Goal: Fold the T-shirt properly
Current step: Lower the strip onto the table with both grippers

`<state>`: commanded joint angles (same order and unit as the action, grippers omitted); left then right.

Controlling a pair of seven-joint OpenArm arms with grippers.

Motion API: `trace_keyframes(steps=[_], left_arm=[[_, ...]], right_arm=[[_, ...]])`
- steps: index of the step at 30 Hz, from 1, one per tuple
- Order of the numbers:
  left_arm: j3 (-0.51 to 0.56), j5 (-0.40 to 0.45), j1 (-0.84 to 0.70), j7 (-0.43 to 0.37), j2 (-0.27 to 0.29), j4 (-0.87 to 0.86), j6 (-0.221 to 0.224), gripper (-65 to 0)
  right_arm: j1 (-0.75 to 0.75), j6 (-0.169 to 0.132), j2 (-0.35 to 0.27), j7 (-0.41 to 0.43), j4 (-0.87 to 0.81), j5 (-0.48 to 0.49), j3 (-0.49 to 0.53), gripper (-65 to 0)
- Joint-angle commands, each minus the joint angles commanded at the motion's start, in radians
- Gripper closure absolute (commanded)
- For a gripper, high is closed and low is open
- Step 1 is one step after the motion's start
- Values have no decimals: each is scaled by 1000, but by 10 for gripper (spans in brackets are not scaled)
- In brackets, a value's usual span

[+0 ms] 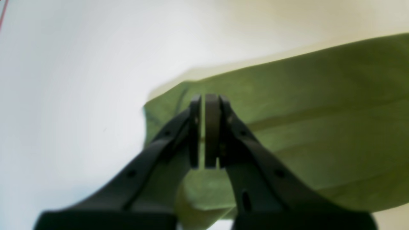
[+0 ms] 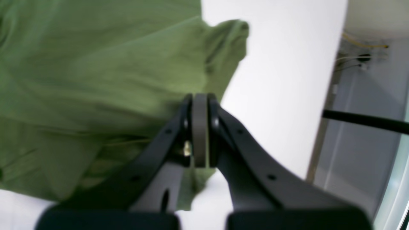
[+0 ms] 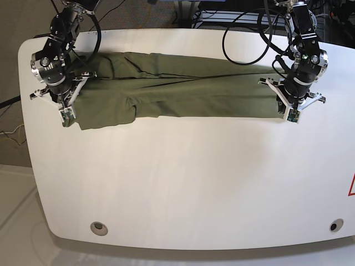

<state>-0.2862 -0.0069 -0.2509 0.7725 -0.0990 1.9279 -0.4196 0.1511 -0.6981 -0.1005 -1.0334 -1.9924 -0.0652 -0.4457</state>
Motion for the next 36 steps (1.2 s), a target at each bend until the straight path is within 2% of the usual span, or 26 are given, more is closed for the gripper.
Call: trace_keyframes(steps=[7, 15, 23, 26, 30, 36], left_arm=[[64, -2, 0, 97, 0, -3, 0, 0], [68, 6, 0, 107, -3, -63, 0, 0], [43, -2, 0, 101, -23, -245, 0, 0], [34, -2, 2, 69, -23, -293, 0, 0], [35, -2, 3, -20, -21, -350, 0, 0], [40, -2, 43, -100, -14, -446, 0, 0]], right_arm=[[15, 0, 15, 0, 3, -2, 106, 0], [25, 0, 48, 0, 61, -3, 117, 0], [21, 0, 44, 25, 199, -3, 117, 0], [21, 0, 44, 75, 250, -3, 117, 0], [14, 0, 41, 130, 319, -3, 115, 0], [-34, 0, 17, 155, 399, -3, 118, 0]])
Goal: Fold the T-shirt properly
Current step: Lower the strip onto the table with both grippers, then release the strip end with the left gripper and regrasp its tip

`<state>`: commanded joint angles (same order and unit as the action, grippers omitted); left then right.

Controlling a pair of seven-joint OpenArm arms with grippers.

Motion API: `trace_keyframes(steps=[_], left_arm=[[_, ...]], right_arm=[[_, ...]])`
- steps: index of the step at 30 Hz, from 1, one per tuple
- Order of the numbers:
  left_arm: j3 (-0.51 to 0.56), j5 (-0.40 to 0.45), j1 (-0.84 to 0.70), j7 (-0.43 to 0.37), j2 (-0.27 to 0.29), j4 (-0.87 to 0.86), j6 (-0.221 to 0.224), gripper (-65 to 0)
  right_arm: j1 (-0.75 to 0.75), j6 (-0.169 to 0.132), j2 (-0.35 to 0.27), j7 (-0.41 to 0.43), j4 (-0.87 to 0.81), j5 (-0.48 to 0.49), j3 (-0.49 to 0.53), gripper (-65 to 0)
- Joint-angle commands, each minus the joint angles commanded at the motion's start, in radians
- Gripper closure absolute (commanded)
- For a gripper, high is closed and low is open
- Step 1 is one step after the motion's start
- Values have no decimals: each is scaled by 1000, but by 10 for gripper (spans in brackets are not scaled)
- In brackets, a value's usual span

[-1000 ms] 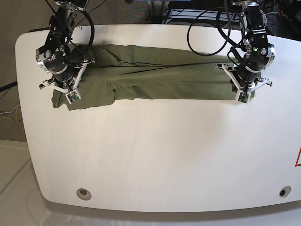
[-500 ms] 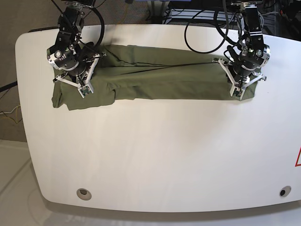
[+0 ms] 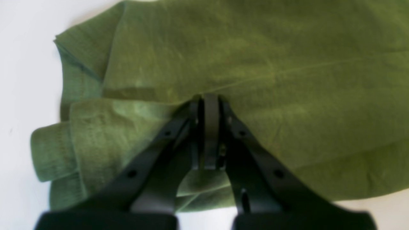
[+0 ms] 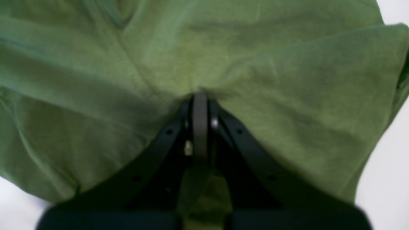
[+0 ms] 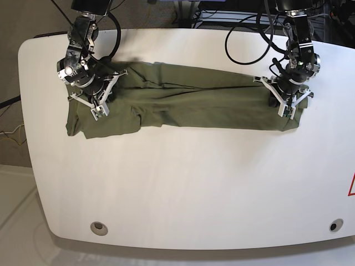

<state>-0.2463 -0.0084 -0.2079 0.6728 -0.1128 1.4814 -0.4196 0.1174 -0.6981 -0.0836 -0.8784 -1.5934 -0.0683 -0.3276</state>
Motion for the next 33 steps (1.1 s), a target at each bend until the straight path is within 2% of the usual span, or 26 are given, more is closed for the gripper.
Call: trace_keyframes(steps=[7, 17, 21, 28, 33], left_arm=[[2, 0, 69, -68, 12, -117, 0, 0], [2, 3, 152, -75, 14, -180, 0, 0], [-2, 5, 155, -74, 2, -146, 0, 0], [-11, 2, 135, -72, -44, 14, 0, 0], [-63, 0, 127, -72, -52, 118, 0, 0]], right_arm=[[-68, 0, -11, 52, 60, 0, -5, 0], [-161, 0, -63, 72, 141, 0, -6, 0], [-164, 0, -75, 72, 135, 0, -6, 0], [-167, 0, -80, 71, 135, 0, -6, 0], [-166, 0, -80, 71, 137, 0, -6, 0]])
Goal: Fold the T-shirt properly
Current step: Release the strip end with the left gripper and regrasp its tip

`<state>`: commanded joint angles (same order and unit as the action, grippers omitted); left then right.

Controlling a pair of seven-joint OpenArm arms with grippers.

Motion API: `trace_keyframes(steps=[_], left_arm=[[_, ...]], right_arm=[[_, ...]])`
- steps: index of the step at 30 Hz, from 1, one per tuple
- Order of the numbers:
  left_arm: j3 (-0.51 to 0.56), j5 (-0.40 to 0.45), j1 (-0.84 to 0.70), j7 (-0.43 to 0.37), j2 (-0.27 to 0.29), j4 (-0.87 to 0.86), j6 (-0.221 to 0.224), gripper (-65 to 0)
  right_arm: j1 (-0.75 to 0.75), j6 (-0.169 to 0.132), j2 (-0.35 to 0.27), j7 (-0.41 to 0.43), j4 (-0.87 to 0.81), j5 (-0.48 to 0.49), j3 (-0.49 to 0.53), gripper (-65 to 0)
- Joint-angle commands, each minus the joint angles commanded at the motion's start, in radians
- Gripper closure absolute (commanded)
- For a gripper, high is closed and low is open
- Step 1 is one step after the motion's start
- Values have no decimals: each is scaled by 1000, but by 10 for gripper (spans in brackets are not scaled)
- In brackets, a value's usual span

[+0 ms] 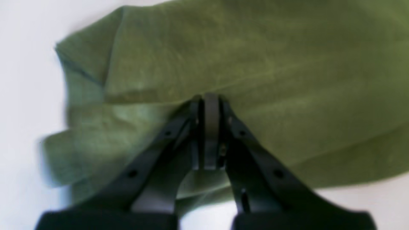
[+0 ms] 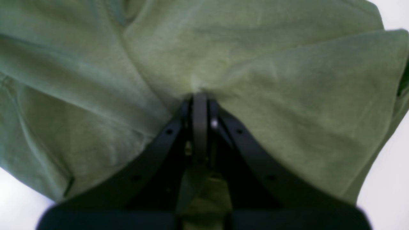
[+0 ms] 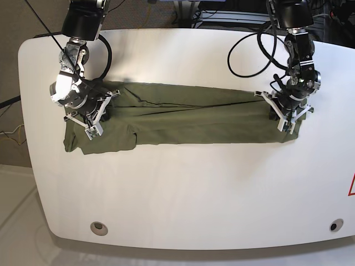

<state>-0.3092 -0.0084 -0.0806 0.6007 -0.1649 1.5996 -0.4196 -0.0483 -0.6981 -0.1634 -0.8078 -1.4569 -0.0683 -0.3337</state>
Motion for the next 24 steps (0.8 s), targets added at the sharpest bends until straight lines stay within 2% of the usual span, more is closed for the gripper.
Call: trace_keyframes(steps=[8, 19, 21, 23, 24], left_arm=[[-44, -2, 25, -5, 2, 114, 0, 0], [-89, -18, 37, -5, 5, 126, -2, -1], [-115, -63, 34, -2, 5, 124, -2, -32], [-146, -126, 31, 0, -2, 124, -2, -93], [-164, -164, 29, 0, -3, 124, -3, -147]], right_arm=[[-3, 0, 2, 0, 5, 0, 0, 0], [0, 0, 2, -2, 5, 0, 0, -1], [2, 0, 2, -3, 5, 0, 0, -30], [3, 0, 2, -5, 5, 0, 0, -92], [3, 0, 2, -5, 5, 0, 0, -134]])
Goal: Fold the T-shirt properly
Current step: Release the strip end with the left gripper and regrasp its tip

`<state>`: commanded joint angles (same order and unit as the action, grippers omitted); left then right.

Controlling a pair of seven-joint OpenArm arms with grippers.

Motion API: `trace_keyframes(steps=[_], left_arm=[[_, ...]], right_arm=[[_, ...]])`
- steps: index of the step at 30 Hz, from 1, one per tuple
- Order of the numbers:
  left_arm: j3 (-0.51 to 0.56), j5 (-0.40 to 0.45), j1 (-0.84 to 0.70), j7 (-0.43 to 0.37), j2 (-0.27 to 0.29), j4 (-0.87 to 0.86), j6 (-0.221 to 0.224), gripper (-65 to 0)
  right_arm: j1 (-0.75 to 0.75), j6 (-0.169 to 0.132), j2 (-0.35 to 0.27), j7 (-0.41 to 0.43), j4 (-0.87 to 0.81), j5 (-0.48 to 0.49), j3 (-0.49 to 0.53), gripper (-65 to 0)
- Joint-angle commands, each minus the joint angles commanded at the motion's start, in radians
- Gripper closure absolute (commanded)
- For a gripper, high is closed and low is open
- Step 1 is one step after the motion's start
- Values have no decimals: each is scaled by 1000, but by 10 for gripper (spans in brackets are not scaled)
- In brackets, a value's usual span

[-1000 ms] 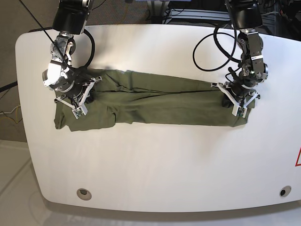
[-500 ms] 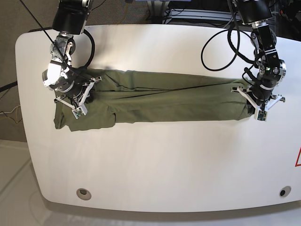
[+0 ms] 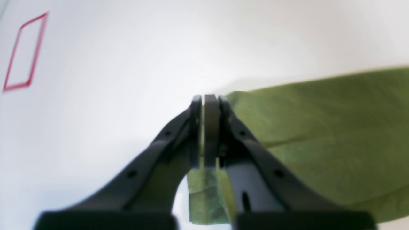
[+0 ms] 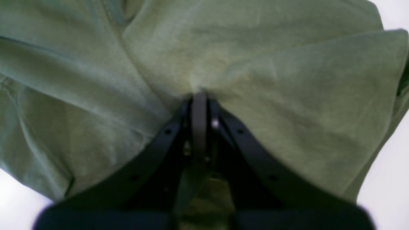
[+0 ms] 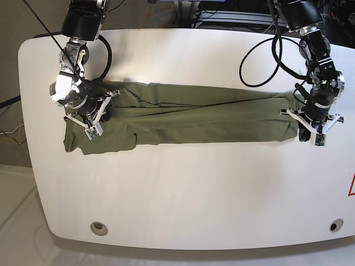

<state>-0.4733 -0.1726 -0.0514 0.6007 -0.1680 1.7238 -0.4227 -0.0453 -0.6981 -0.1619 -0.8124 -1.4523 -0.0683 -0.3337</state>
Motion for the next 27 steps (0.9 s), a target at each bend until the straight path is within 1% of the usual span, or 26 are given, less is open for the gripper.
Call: trace_keyframes(steps=[1, 2, 3, 4, 6, 7, 9, 12, 17, 20, 23, 27], left_arm=[[-23, -51, -2, 3, -6, 0, 0, -227], [-35, -75, -5, 11, -15, 0, -2, -279], [-49, -110, -11, 29, -32, -2, -5, -358], [-58, -138, -12, 44, -44, -6, -6, -418], [-71, -199, -14, 69, -60, -25, -6, -518], [-75, -227, -14, 80, -64, -37, -6, -544], [-91, -295, -14, 92, -83, -75, -6, -551], [-109, -379, -17, 95, -114, -140, -17, -523], [-133, -502, -17, 95, -150, -316, -83, -506], [-133, -529, -14, 94, -160, -420, -114, -506], [-133, -534, -12, 87, -158, -502, -140, -506], [-130, -534, -11, 84, -155, -568, -160, -506]], right_arm=[[2, 0, 0, 0, 0, 0, 0, -200], [2, 0, 0, 0, 0, 0, 0, -241], [2, 0, 0, 0, 0, 0, 0, -290], [3, 0, 0, 0, 0, 0, 0, -335], [3, 0, 0, 0, 0, 0, 0, -387], [3, 0, 0, 0, 0, 0, 0, -394], [3, 0, 0, 0, -2, 0, 0, -388], [3, 0, 2, 0, -3, 0, 2, -363], [3, 0, 3, 0, -3, 2, 3, -330], [3, 0, 3, 0, -2, 2, 5, -331], [3, 0, 3, 0, -2, 2, 5, -331], [3, 0, 3, 0, -2, 2, 5, -331]])
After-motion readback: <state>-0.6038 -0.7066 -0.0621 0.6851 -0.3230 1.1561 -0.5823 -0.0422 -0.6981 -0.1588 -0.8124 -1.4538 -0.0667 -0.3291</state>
